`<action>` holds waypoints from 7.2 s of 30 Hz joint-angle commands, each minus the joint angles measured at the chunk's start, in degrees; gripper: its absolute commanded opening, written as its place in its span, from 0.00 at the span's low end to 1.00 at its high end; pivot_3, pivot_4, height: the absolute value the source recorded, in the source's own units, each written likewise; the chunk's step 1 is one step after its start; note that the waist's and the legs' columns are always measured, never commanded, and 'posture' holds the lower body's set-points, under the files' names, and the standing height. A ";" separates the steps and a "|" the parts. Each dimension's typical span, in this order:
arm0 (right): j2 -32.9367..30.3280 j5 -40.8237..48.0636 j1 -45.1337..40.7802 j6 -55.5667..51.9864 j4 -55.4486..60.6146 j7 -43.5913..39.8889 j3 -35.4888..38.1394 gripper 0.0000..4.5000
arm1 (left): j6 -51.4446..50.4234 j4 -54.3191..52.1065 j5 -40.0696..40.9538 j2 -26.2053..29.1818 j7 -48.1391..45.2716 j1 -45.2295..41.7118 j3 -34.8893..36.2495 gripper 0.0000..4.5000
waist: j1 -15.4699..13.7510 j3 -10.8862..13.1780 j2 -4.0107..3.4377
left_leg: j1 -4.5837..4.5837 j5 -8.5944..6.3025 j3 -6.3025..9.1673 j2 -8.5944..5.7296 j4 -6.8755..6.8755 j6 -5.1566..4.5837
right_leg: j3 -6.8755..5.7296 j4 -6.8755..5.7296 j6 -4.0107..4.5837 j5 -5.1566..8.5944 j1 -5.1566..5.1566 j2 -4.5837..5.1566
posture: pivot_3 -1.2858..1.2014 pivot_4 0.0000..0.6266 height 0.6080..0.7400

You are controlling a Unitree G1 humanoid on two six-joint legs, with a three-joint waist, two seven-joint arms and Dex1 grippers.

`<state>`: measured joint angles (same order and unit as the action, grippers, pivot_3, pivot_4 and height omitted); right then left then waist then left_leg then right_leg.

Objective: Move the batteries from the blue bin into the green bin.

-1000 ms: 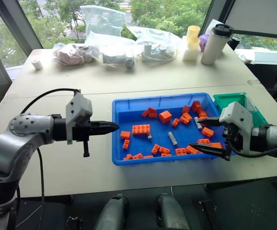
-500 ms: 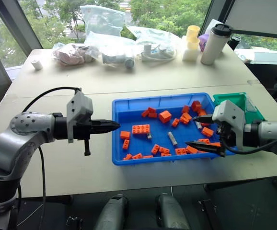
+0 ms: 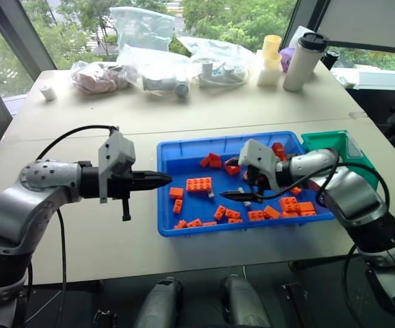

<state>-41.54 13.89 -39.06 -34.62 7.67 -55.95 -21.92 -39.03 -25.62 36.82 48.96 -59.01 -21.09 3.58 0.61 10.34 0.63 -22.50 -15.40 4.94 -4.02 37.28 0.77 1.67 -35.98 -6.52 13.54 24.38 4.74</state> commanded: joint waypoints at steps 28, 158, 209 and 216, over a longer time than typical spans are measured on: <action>20.34 -13.52 -13.11 10.60 -23.54 -4.81 -3.50 0.26 | 2.97 -2.33 -1.34 -0.13 3.48 1.77 1.10 0.00 | 0.39 0.01 -0.03 | 0.01 0.02 0.03 -0.01 -0.08 0.07 | 0.00 -0.14 0.02 -0.01 0.15 -0.02 | 0.52 0.24 1.00; -9.46 6.35 4.24 -49.40 20.73 27.92 29.69 0.00 | 5.86 -2.47 -5.15 -8.74 8.06 0.17 -6.22 0.00 | -1.54 0.01 -0.03 | 0.01 0.01 -0.02 -0.06 0.05 0.00 | -0.07 -0.10 0.02 -0.02 0.02 0.07 | 0.52 0.24 1.00; -1.43 4.36 10.22 -35.27 3.55 26.93 18.30 0.98 | 3.59 -3.47 -5.71 -12.00 10.02 -3.05 -8.05 0.00 | -1.28 0.02 -0.02 | 0.01 -0.02 -0.07 -0.07 0.11 -0.05 | -0.06 -0.11 0.01 -0.02 -0.02 0.09 | 0.52 0.24 1.00; -0.13 3.59 10.59 -34.06 3.43 26.89 17.32 0.46 | 3.73 -2.87 -6.21 -12.93 10.63 -3.76 -8.18 0.00 | -1.19 0.02 -0.02 | 0.02 -0.02 -0.08 -0.07 0.11 -0.05 | -0.06 -0.11 0.01 -0.02 -0.03 0.08 | 0.52 0.24 1.00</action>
<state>-41.50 18.20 -28.87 -69.39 10.91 -29.11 -4.24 -35.88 -27.44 30.55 35.92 -48.47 -23.80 -5.23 -0.58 10.37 0.61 -22.49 -15.42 4.88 -4.08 37.39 0.72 1.61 -36.09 -6.52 13.52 24.36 4.81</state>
